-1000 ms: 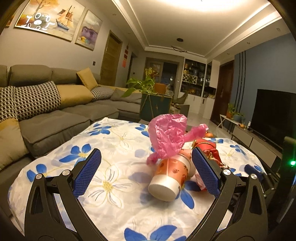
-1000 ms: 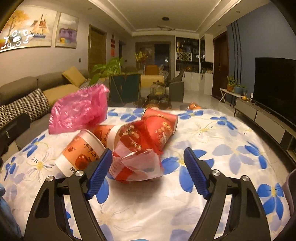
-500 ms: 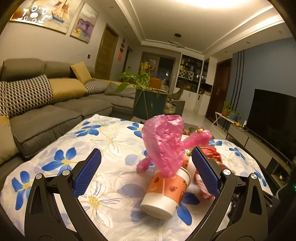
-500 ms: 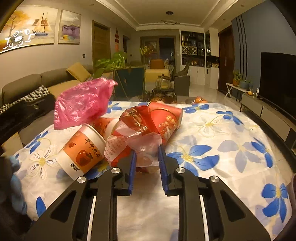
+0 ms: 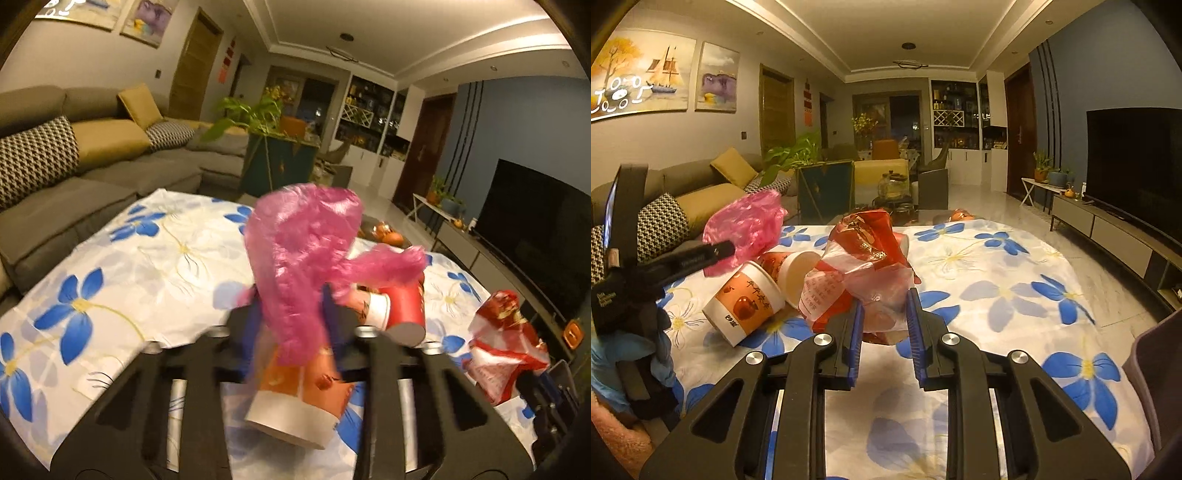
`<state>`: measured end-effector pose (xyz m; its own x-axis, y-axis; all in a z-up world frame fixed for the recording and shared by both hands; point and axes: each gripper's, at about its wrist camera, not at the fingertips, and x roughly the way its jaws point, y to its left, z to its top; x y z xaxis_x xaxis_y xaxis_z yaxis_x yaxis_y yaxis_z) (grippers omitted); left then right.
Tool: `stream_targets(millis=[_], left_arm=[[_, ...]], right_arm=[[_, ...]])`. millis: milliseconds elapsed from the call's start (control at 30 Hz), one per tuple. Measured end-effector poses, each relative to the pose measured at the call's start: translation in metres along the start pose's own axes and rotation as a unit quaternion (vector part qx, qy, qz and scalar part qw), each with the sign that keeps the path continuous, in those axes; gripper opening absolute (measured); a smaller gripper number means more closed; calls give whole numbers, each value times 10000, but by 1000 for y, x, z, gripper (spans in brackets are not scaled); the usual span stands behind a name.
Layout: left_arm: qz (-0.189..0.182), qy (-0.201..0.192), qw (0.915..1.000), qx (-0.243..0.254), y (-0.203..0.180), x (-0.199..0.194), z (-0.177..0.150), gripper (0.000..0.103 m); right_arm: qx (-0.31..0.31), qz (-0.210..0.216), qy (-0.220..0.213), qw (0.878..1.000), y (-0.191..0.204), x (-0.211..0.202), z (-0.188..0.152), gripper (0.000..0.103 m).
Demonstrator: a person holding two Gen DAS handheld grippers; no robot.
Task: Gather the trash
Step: 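Grasp the pink bag with the left tool while the right tool grasps the red-and-white wrapper, then carry the pink bag and red-and-white wrapper over the grey bin and release both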
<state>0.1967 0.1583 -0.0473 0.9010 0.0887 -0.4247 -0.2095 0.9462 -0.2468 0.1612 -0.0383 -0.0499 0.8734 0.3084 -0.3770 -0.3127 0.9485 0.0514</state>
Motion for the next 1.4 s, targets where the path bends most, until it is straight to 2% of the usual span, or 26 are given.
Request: stream_targets(millis=[100, 333, 500, 900, 1400], left_arm=[[-61, -43, 10000, 0, -2, -4, -1, 6], [-221, -536, 9983, -3, -15, -45, 5, 4], [-391, -745, 9964, 133, -37, -75, 3, 4], [-885, -583, 9924, 624, -111, -105, -25, 4], [-1379, -452, 9833, 1094, -188, -117, -54, 4]], right_arm=[[25, -61, -51, 10000, -6, -7, 1, 23], [137, -204, -192, 9995, -23, -28, 4, 23], [277, -341, -286, 9986, -38, -46, 5, 23], [618, -750, -431, 9943, -79, -92, 3, 23], [892, -1322, -639, 9851, -130, -132, -2, 23]])
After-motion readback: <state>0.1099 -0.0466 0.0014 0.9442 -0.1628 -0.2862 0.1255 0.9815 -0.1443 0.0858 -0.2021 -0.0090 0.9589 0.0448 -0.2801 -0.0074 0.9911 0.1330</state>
